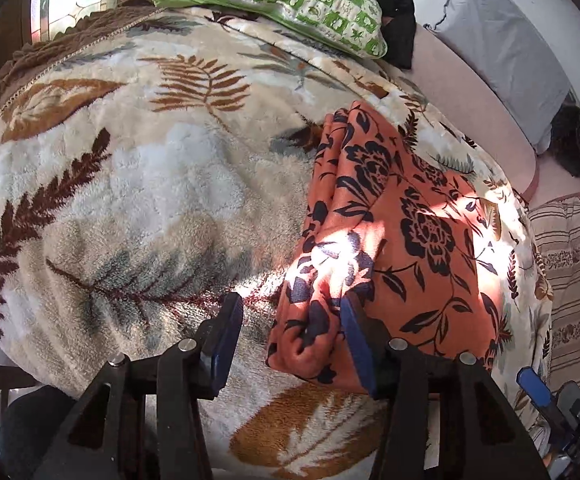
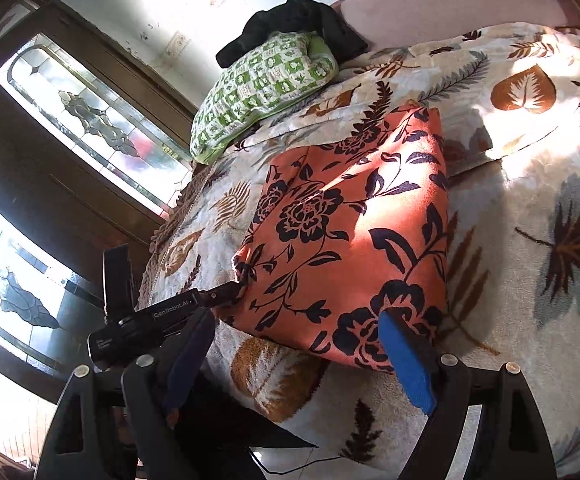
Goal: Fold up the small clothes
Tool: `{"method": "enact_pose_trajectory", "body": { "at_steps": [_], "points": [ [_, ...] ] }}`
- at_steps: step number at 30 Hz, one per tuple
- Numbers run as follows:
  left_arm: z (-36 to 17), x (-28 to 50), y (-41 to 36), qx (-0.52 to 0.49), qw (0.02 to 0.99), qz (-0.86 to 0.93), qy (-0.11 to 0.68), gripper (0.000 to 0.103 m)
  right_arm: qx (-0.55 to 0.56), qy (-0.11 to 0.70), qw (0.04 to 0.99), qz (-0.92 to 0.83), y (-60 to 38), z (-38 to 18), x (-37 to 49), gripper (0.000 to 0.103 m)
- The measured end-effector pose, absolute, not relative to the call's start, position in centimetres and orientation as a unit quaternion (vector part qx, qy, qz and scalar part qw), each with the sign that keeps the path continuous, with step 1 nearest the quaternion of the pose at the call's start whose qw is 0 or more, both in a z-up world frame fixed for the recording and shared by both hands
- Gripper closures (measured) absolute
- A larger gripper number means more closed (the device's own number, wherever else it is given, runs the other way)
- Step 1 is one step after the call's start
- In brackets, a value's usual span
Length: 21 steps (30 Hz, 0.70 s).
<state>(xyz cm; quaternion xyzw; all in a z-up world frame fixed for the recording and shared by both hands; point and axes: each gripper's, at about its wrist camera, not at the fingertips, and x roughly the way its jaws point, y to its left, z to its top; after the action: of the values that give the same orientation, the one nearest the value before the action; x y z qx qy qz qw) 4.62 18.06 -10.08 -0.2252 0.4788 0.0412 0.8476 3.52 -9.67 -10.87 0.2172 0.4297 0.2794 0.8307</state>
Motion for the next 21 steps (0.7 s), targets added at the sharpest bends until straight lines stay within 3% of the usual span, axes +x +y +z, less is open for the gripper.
{"method": "enact_pose_trajectory", "body": {
  "at_steps": [8, 12, 21],
  "points": [
    [-7.8, 2.1, 17.2, -0.185, 0.87, 0.055, 0.454, 0.048, 0.25, 0.431, 0.832, 0.245, -11.9, -12.3, 0.7, 0.017],
    [-7.1, 1.2, 16.8, -0.147, 0.88, 0.081, 0.445, 0.036, 0.253, 0.436, 0.832, 0.231, -12.5, -13.2, 0.0, 0.017],
    [-6.5, 1.2, 15.9, -0.09, 0.889, 0.103, 0.438, 0.035, 0.261, 0.443, 0.833, 0.204, -13.7, -14.2, -0.1, 0.017]
  ]
}}
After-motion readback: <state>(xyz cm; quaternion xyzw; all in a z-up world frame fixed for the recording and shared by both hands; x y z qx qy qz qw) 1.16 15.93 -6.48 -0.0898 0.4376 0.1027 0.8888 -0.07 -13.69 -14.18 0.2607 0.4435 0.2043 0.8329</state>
